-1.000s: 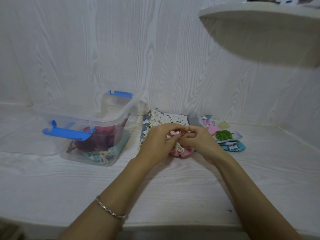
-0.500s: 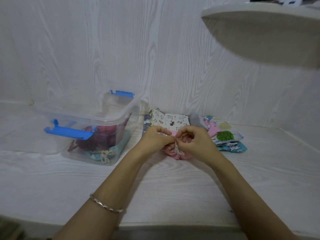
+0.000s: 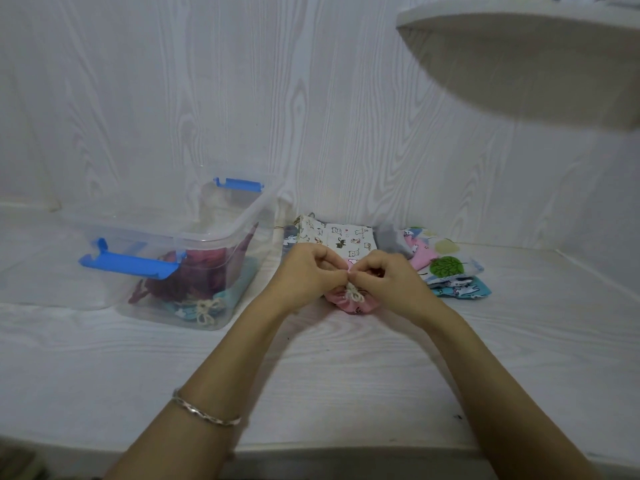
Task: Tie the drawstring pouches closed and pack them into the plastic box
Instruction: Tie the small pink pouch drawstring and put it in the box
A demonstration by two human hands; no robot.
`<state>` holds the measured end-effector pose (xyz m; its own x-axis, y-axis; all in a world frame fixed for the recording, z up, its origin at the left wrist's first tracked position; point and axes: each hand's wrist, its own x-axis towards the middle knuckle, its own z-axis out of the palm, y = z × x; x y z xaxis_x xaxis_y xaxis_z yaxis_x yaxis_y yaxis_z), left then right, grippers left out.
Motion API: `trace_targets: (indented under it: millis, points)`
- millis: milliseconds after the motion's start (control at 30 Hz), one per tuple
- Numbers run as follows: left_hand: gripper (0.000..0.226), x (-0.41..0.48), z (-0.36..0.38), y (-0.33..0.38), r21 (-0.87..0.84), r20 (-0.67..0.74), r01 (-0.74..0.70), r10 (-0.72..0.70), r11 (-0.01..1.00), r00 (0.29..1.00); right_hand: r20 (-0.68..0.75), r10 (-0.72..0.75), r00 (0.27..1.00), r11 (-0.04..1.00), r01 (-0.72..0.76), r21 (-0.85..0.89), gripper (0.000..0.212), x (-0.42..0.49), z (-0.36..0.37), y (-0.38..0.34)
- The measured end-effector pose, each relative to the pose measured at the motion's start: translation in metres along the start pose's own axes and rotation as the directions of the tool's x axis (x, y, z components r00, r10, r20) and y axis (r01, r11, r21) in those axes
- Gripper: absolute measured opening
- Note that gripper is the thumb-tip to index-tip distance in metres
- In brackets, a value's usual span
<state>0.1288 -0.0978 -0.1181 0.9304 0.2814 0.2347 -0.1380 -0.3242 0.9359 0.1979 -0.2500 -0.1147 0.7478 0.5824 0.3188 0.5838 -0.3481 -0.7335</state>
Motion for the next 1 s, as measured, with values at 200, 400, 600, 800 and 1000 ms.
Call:
trace_targets:
  millis: [200, 400, 600, 800, 1000]
  points:
    - [0.011, 0.002, 0.004, -0.006, 0.212, -0.016, -0.093, 0.098, 0.973, 0.995, 0.108, 0.173, 0.979, 0.929, -0.198, 0.313, 0.022, 0.002, 0.003, 0.001]
    - [0.006, 0.005, 0.003, -0.009, 0.267, -0.005, -0.184, 0.193, 0.946, 0.981, 0.296, 0.263, 0.919, 0.633, -0.395, 0.665, 0.022, 0.005, 0.004, 0.004]
    - [0.029, 0.012, -0.002, -0.018, 0.167, 0.039, -0.114, 0.109, 0.979, 0.993, 0.182, 0.221, 0.958, 0.797, -0.285, 0.533, 0.019, 0.003, 0.005, 0.004]
    - [0.039, 0.011, 0.0, -0.019, -0.019, 0.036, 0.004, -0.003, 1.0, 0.999, -0.236, -0.086, 0.968, 0.993, 0.102, 0.056, 0.018, 0.003, 0.015, 0.002]
    - [0.035, 0.008, 0.0, -0.012, -0.083, 0.04, 0.065, -0.062, 0.994, 0.997, -0.162, -0.127, 0.979, 0.99, 0.134, 0.033, 0.008, 0.0, 0.01, 0.001]
